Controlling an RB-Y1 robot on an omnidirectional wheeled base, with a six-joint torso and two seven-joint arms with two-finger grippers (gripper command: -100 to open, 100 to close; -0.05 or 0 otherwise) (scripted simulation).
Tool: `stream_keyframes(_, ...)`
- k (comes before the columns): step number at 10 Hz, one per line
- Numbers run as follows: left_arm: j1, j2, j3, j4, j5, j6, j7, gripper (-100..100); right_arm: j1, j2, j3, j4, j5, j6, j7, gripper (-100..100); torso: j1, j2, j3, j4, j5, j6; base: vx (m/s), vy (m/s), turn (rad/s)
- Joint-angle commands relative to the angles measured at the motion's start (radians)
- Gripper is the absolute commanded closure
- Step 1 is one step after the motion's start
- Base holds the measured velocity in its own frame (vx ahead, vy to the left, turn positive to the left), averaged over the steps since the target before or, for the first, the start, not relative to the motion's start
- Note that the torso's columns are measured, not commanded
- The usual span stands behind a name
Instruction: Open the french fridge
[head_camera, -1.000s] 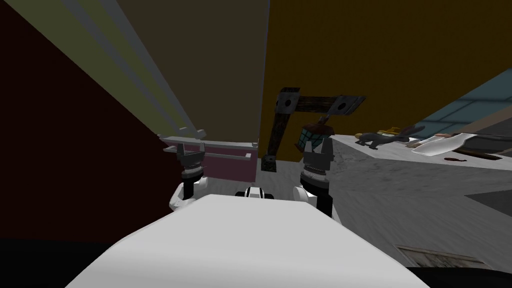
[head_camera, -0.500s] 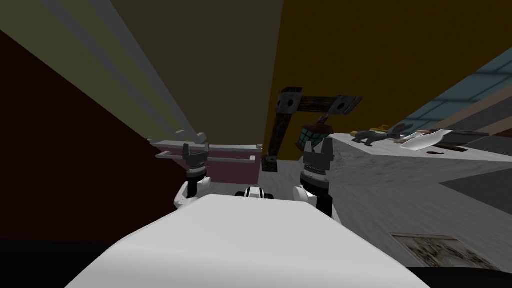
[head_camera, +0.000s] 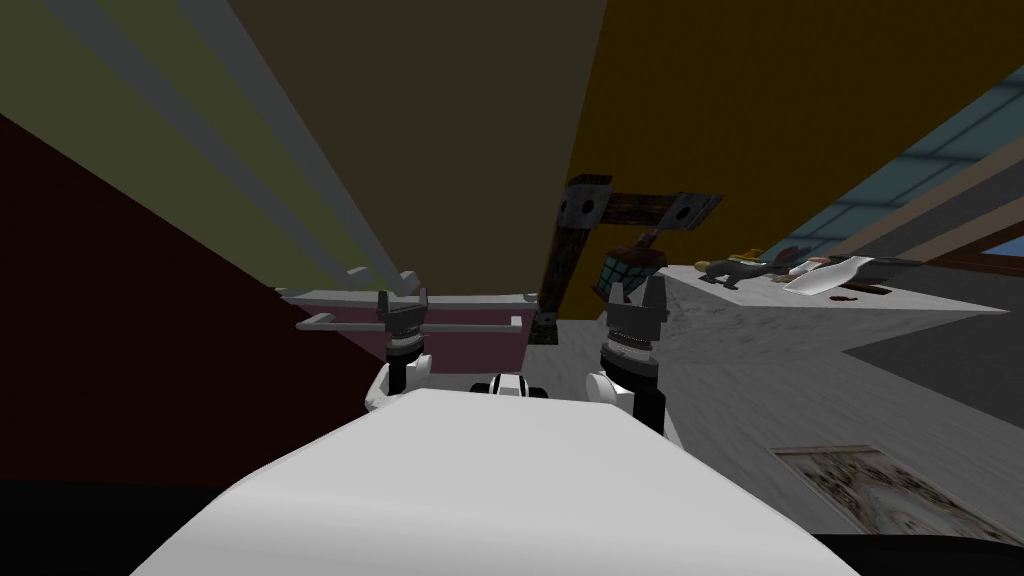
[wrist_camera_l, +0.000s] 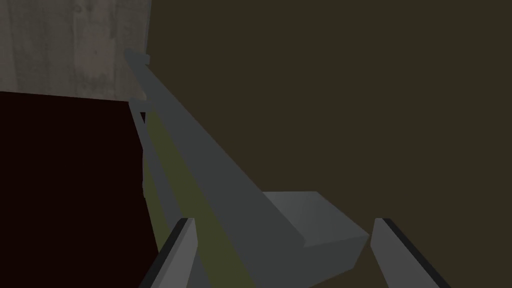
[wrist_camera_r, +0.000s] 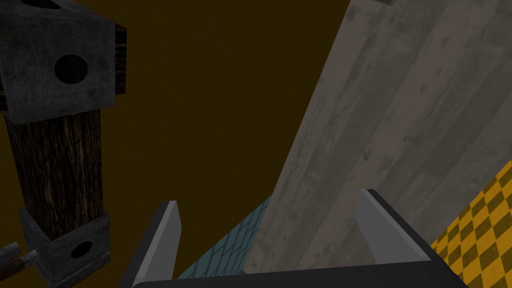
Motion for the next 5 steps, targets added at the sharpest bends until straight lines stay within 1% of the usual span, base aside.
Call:
stream_keyframes(1,0.001,-0.018,-0.002,0.000,0.000,0.000,0.002,-100,0.000,0.000,0.000,0.000,0.000,0.000,0.000,0,-0.002,0.000,0.000,0.000,-0.001,0.000,0.005,0.011,-0.001)
stream_keyframes(2,-0.012,-0.012,0.002,-0.020,0.002,0.034,0.009,-100,0.000,0.000,0.000,0.000,0.000,0.000,0.000,0,-0.001,0.000,0.000,0.000,-0.001,0.000,0.003,-0.003,0.013)
stream_keyframes(5,-0.029,0.000,0.008,-0.047,0.005,0.080,0.017,-100,0.000,0.000,0.000,0.000,0.000,0.000,0.000,0,0.002,-0.001,-0.001,0.001,0.000,0.000,0.002,-0.014,0.009)
